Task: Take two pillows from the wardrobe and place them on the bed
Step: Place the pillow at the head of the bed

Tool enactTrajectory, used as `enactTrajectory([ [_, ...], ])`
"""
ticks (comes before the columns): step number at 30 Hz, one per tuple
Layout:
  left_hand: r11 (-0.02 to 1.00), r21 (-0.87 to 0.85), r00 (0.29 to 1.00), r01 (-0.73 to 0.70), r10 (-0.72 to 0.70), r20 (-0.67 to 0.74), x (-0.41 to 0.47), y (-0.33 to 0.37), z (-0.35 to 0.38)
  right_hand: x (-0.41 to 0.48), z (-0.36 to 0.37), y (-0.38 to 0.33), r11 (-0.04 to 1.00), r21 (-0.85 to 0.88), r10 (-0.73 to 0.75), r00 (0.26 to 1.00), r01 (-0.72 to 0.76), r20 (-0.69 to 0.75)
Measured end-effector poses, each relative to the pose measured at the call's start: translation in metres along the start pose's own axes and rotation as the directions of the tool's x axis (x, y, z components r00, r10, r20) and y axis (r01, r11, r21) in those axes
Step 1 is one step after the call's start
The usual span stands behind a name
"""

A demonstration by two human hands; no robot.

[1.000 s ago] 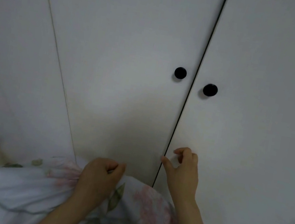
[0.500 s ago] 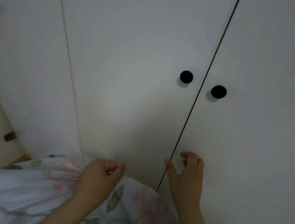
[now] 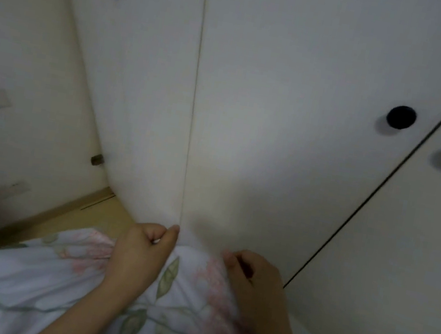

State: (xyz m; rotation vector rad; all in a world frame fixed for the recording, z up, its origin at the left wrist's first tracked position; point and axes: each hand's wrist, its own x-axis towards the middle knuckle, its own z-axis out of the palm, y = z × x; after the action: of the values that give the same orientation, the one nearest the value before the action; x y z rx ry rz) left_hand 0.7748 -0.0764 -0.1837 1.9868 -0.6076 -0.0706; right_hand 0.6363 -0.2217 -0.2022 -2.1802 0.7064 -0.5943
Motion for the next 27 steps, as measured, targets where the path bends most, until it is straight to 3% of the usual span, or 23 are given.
enactTrajectory([
  [7,0.992,-0.010,0.966,0.124,-0.123,-0.227,-0.003,-0.048,-0.095,0.018,0.099,-0.061,0.981,-0.068,-0.163,0.961,0.182,0.223],
  [12,0.985,0.005,0.914,0.172,-0.157,-0.374,-0.007,-0.086,-0.168,0.026,0.169,-0.120,0.961,-0.007,-0.258,0.912,0.275,0.320],
  [22,0.940,-0.043,0.715,0.339,-0.287,-0.638,-0.049,-0.182,-0.326,0.006,0.322,-0.252,0.879,0.160,-0.464,0.725,0.450,0.509],
  [27,0.912,-0.097,0.605,0.399,-0.341,-0.719,-0.072,-0.214,-0.378,-0.014,0.384,-0.296,0.863,0.219,-0.487,0.632,0.456,0.603],
])
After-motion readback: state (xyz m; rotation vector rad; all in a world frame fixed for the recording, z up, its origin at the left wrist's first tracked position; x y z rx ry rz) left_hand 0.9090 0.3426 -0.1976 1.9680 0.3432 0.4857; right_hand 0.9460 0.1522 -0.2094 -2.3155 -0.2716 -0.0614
